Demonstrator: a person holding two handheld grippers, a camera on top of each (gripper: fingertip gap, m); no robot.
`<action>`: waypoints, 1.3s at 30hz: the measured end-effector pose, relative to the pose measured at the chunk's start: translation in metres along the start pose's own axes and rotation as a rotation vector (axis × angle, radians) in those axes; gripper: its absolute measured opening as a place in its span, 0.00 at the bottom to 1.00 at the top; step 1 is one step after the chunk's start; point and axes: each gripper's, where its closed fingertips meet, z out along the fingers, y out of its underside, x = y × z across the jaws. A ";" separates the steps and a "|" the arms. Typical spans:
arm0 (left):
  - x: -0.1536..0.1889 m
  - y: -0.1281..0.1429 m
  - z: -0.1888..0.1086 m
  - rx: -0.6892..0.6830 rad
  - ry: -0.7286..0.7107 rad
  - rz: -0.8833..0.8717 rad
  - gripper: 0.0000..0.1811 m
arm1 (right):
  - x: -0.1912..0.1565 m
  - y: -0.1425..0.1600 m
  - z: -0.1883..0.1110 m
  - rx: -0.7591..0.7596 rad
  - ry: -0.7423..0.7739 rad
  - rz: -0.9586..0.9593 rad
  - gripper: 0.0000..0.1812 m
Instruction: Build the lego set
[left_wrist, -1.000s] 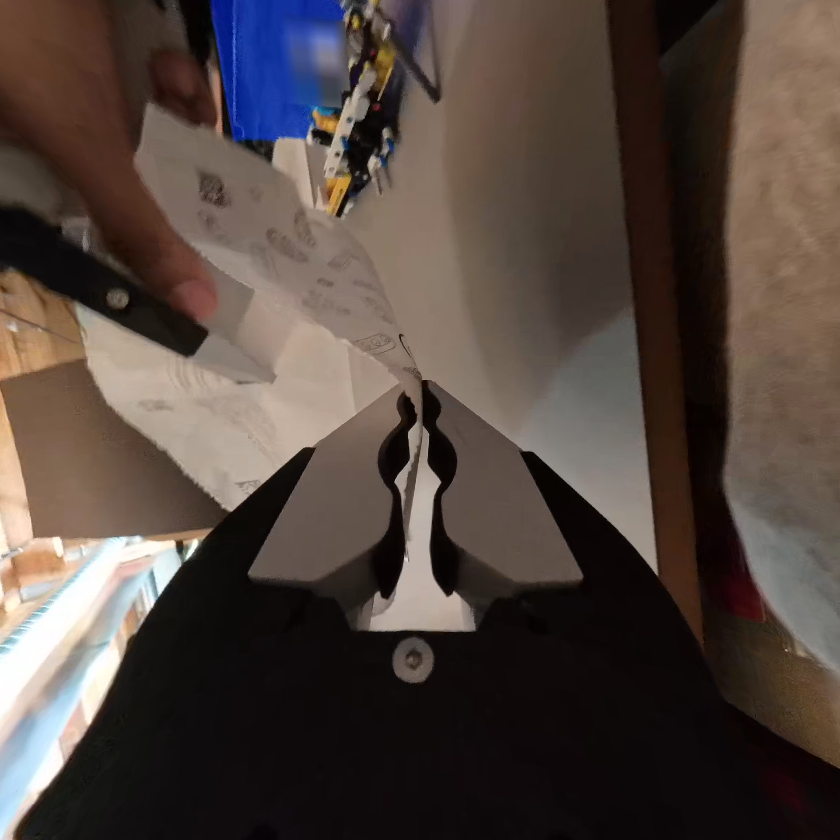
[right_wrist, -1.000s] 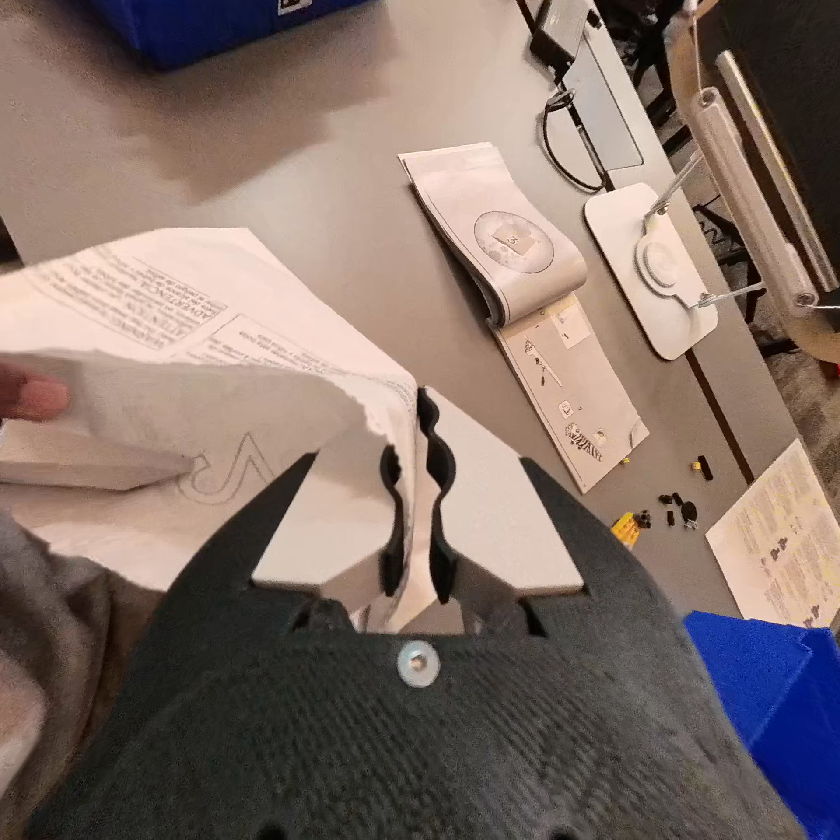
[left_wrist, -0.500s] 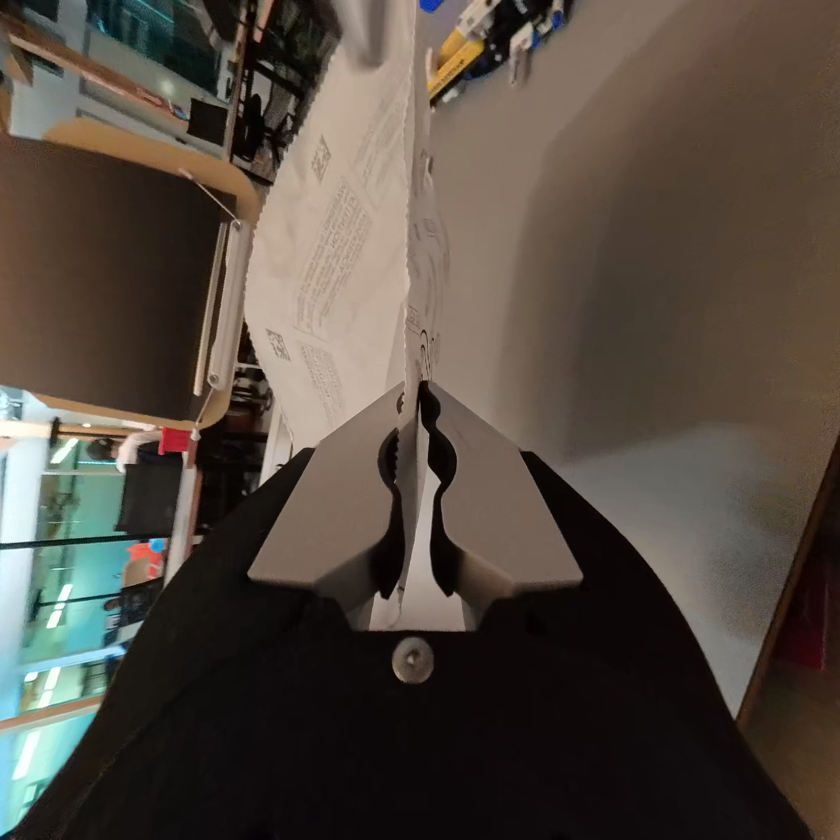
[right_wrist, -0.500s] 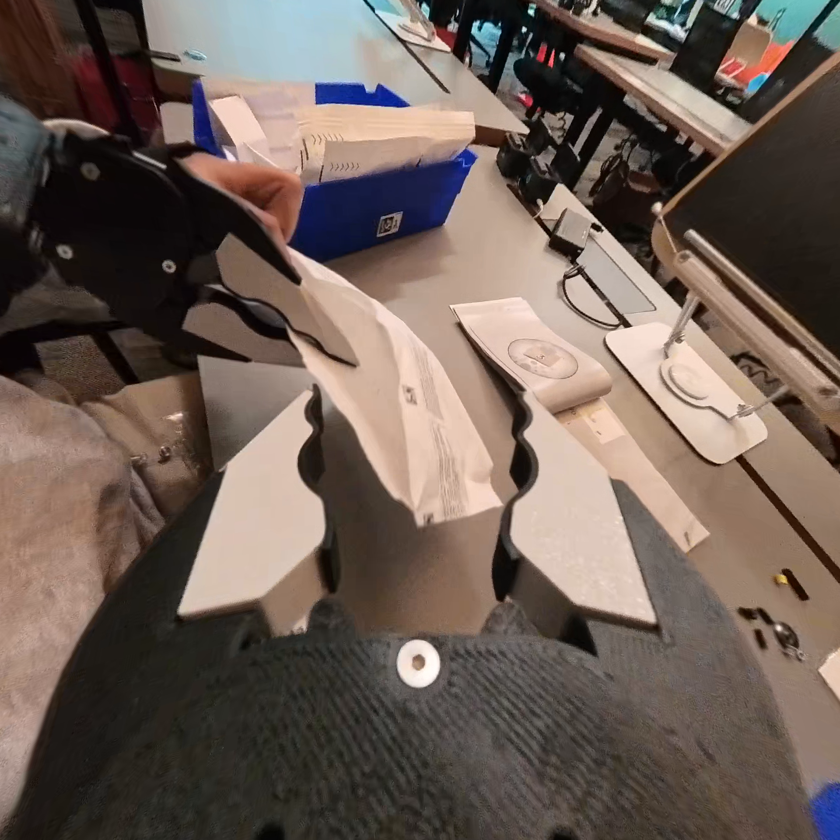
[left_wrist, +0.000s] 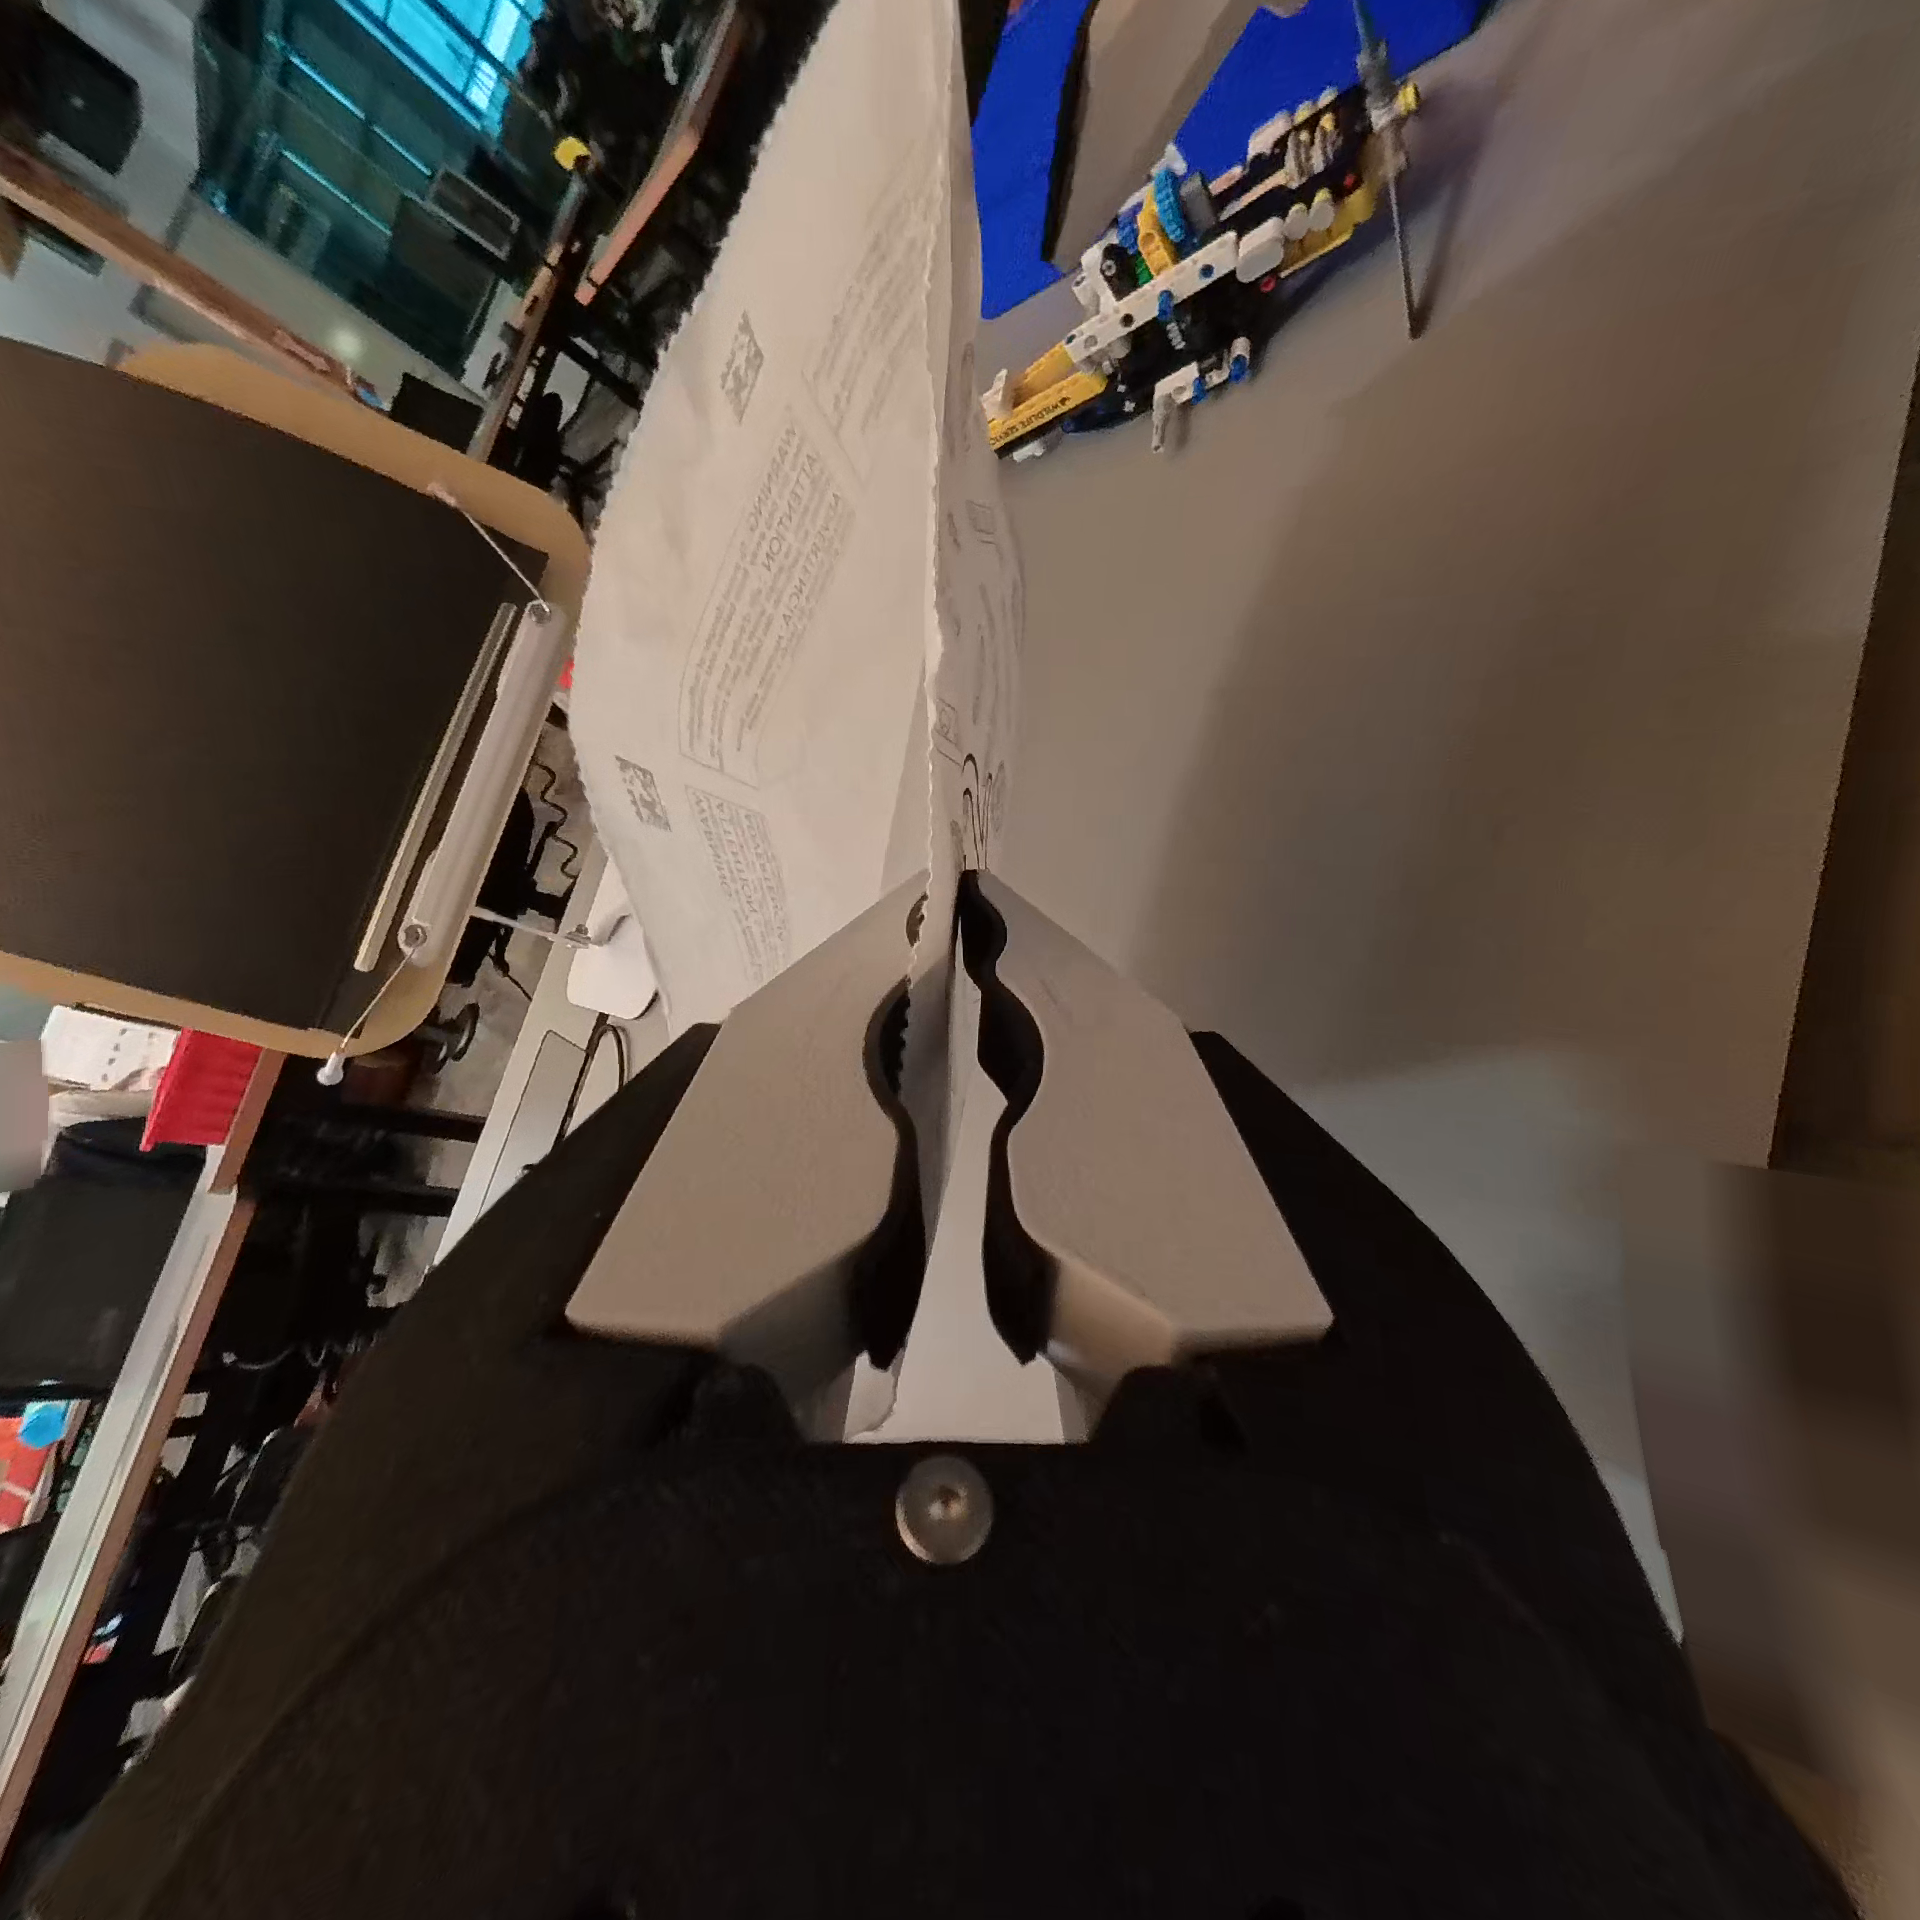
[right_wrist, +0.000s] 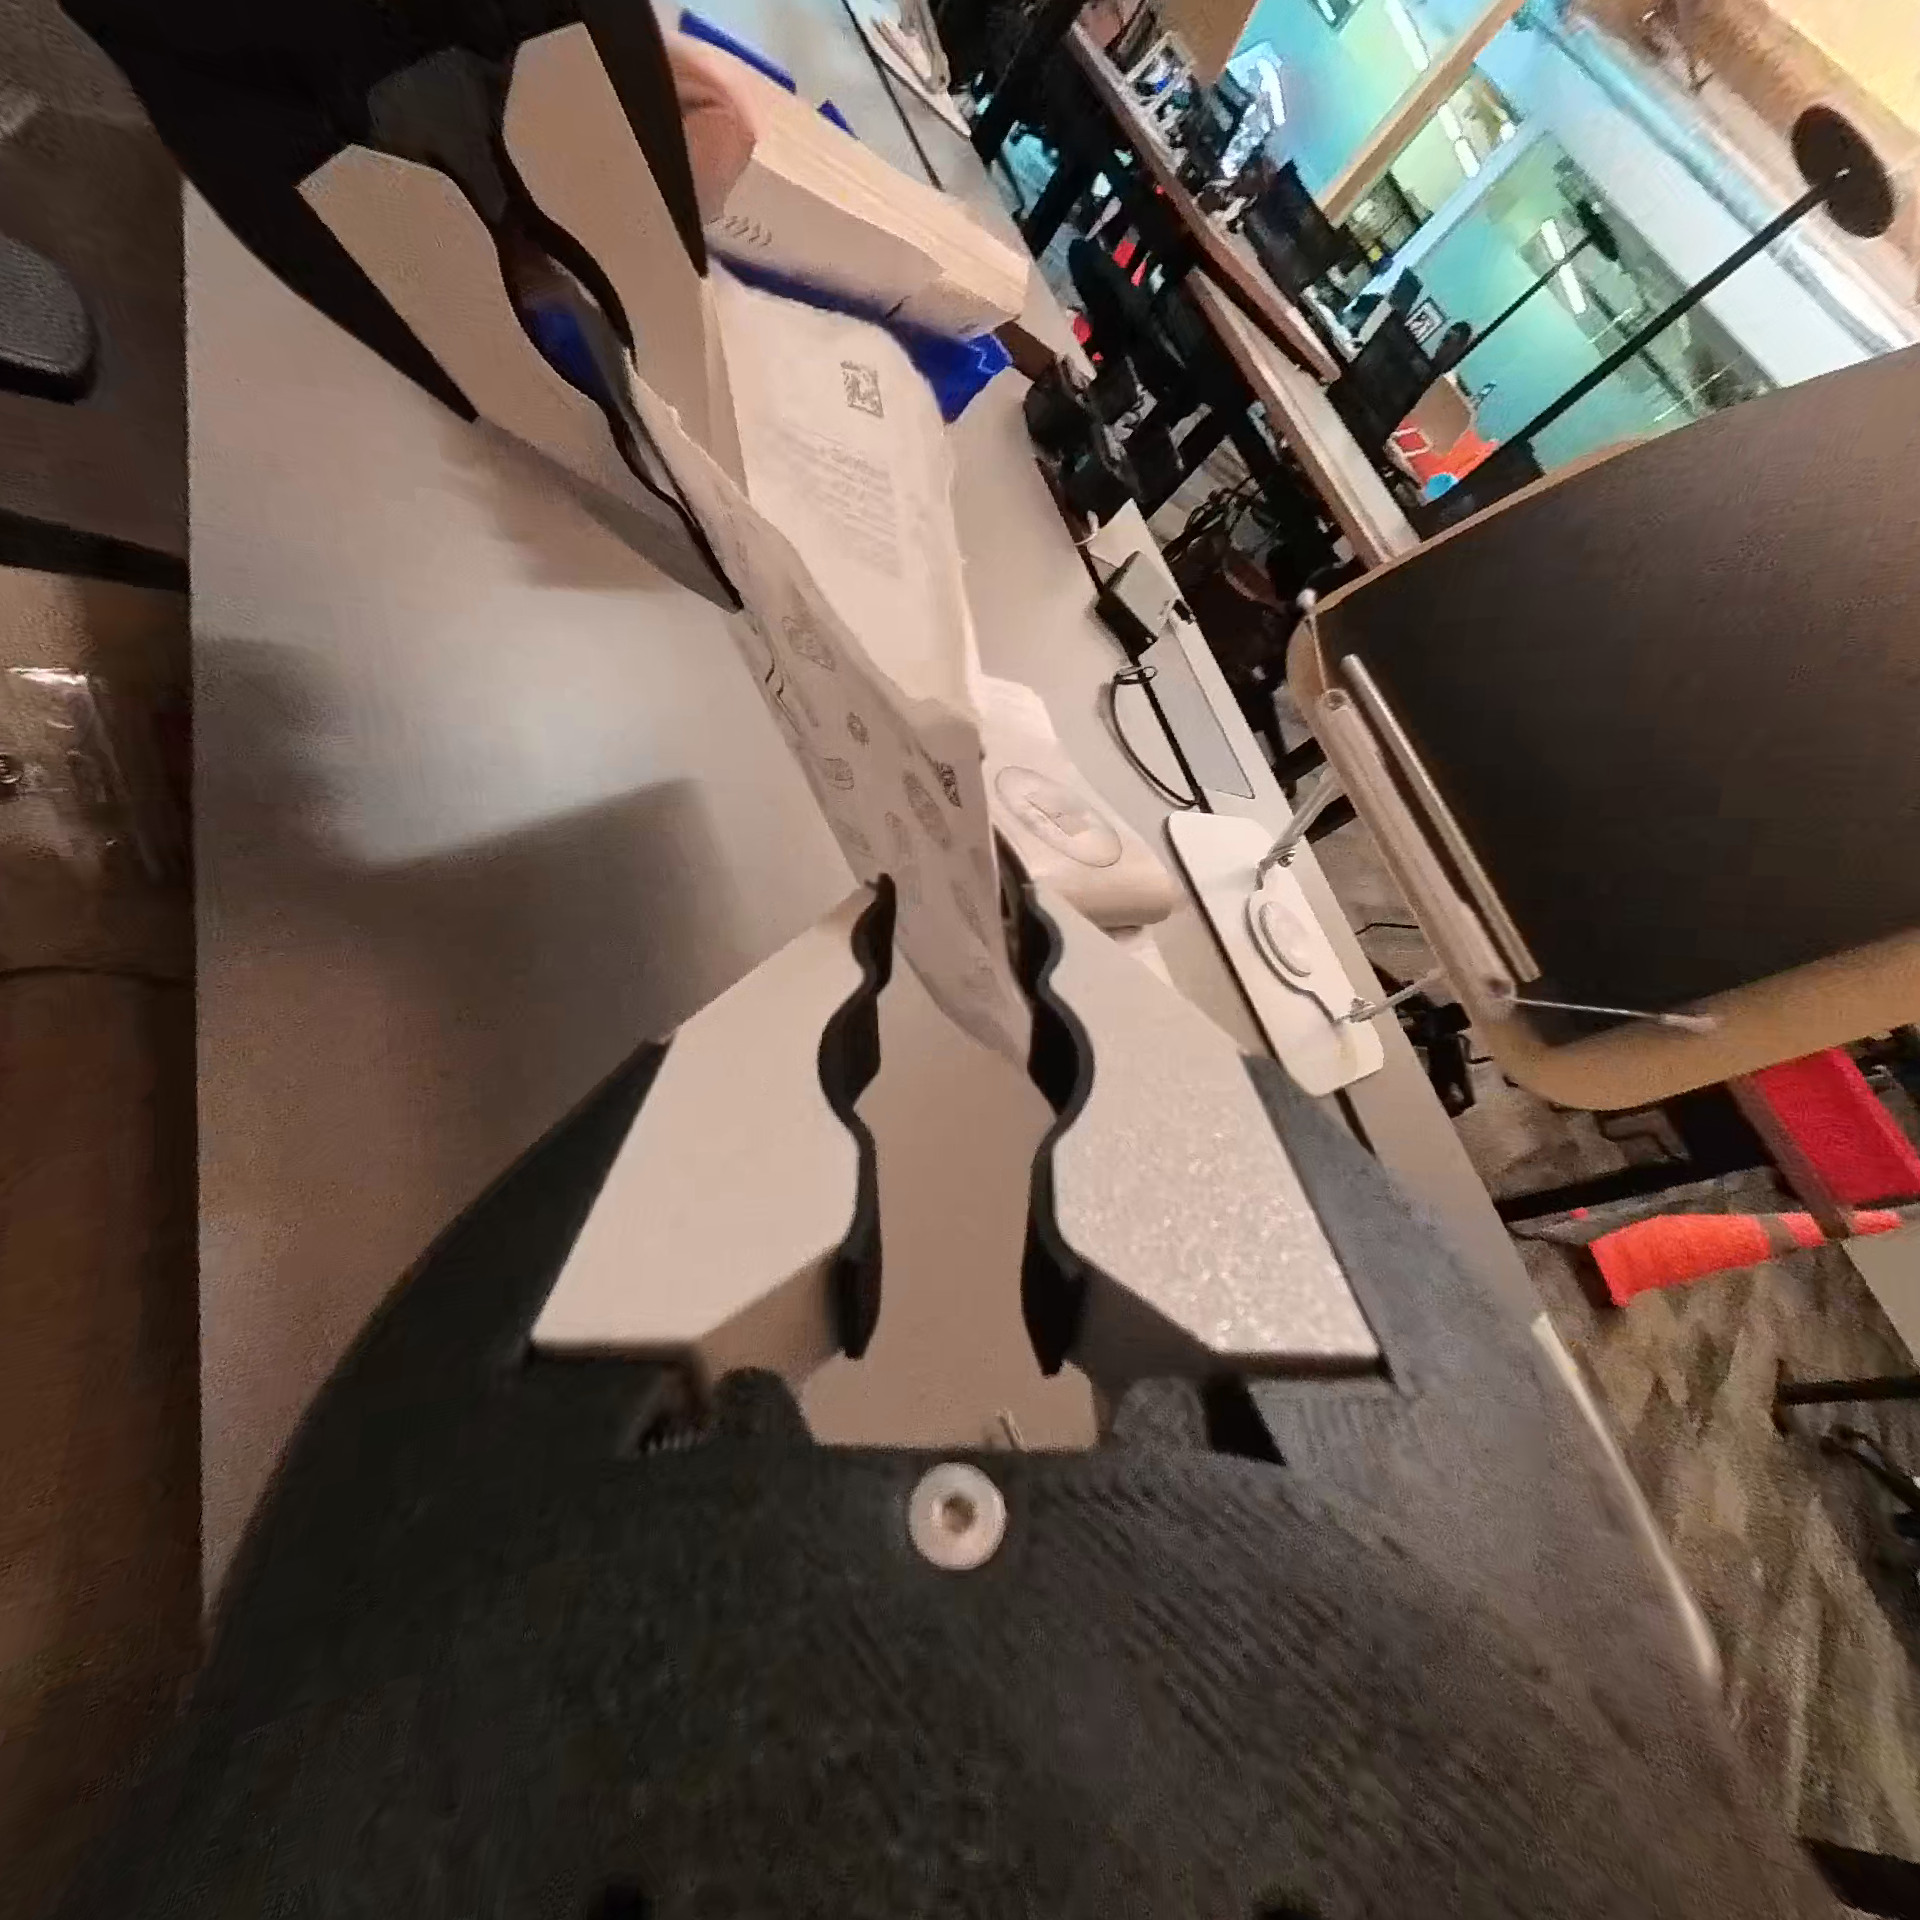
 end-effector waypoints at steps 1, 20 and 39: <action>0.001 -0.001 0.000 0.011 0.012 -0.005 0.00 | -0.001 0.001 0.000 -0.009 -0.017 -0.008 0.11; 0.030 -0.031 0.009 0.244 0.214 -0.032 0.00 | -0.007 -0.010 0.001 -0.082 -0.220 -0.150 0.00; 0.017 -0.070 -0.018 0.728 0.228 -0.734 0.12 | 0.110 0.031 -0.054 -0.608 -0.162 -0.428 0.00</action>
